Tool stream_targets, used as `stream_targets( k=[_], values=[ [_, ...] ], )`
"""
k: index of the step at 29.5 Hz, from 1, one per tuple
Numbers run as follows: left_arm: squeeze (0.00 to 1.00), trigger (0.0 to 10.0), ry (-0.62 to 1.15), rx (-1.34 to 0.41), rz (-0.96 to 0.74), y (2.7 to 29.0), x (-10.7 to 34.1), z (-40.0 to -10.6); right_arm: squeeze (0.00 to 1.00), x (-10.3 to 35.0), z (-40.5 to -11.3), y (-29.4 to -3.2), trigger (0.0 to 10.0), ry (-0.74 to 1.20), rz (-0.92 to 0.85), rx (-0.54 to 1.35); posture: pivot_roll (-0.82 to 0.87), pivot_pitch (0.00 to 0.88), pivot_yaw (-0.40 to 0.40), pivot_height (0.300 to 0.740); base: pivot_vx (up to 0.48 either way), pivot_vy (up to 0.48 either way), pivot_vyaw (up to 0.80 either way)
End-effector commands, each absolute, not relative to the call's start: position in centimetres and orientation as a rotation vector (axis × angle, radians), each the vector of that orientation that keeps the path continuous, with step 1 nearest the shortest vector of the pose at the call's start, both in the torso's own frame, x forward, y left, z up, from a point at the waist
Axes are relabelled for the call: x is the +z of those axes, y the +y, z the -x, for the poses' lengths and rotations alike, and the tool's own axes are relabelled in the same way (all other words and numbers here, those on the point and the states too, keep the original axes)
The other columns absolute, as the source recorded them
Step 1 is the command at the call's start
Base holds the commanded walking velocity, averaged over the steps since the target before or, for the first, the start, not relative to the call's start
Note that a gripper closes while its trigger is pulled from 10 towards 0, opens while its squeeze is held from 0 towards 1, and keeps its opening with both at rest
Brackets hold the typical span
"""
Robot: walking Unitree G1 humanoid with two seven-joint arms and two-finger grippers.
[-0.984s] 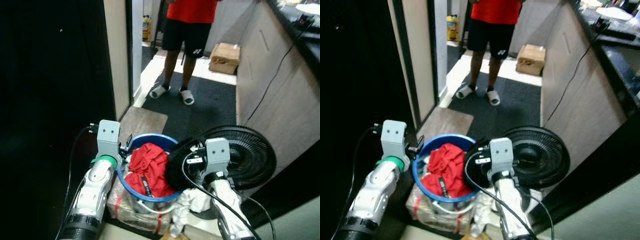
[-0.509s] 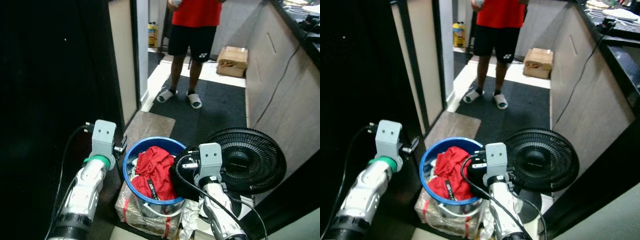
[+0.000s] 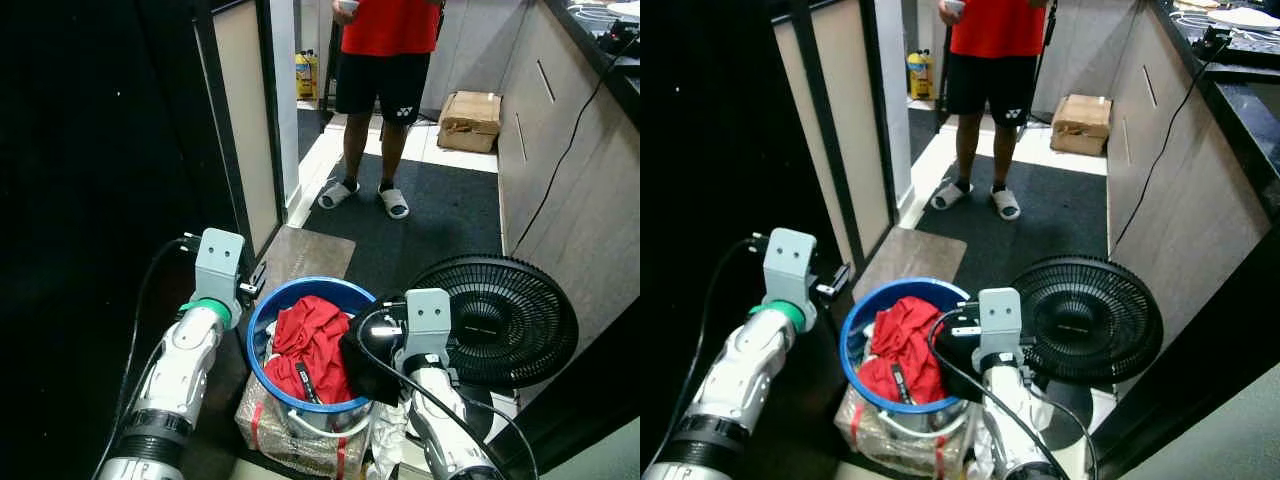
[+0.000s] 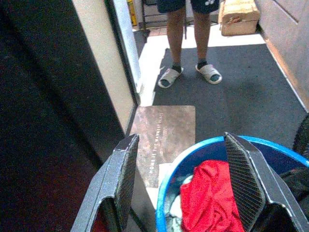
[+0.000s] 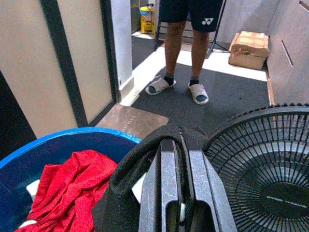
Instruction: Clothes washing
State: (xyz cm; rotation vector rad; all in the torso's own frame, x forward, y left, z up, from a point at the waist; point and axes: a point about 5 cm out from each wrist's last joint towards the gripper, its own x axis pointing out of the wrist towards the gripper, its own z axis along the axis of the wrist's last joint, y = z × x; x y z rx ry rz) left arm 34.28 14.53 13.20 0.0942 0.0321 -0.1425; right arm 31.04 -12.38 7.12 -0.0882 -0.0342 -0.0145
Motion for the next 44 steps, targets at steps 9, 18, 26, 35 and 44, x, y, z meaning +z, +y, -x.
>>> stream_targets(
  k=[9, 18, 26, 35, 44],
  values=[
    [0.00, 10.0, 0.018, -0.128, -0.052, 14.1, 13.4, -34.1, 0.00, 9.3, -31.8, -11.6, 10.0, -0.132, 0.100, 0.015, 0.08, 0.000, 0.049, 0.740, 0.000, 0.000, 0.00],
    [0.00, 10.0, -0.123, -0.156, -0.065, 13.2, 16.9, -34.0, 0.00, 13.1, -32.5, -11.3, 10.0, -0.283, 0.099, 0.011, 0.08, 0.000, 0.046, 0.740, 0.000, 0.000, 0.00],
    [0.00, 10.0, -0.275, -0.188, -0.038, 12.0, 21.4, -33.7, 0.00, 17.4, -32.9, -11.0, 10.0, -0.431, 0.057, 0.016, 0.08, 0.000, 0.036, 0.740, 0.000, 0.000, -0.76],
    [0.00, 10.0, -0.272, -0.187, -0.031, 12.1, 21.5, -33.6, 0.00, 17.4, -32.8, -10.9, 10.0, -0.425, 0.057, 0.020, 0.08, 0.000, 0.035, 0.740, 0.000, 0.000, -0.80],
    [0.00, 10.0, -0.271, -0.189, -0.031, 12.2, 22.1, -33.3, 0.00, 18.1, -32.7, -10.8, 10.0, -0.428, 0.054, 0.022, 0.09, 0.000, 0.037, 0.740, 0.000, 0.000, -0.80]
  ],
)
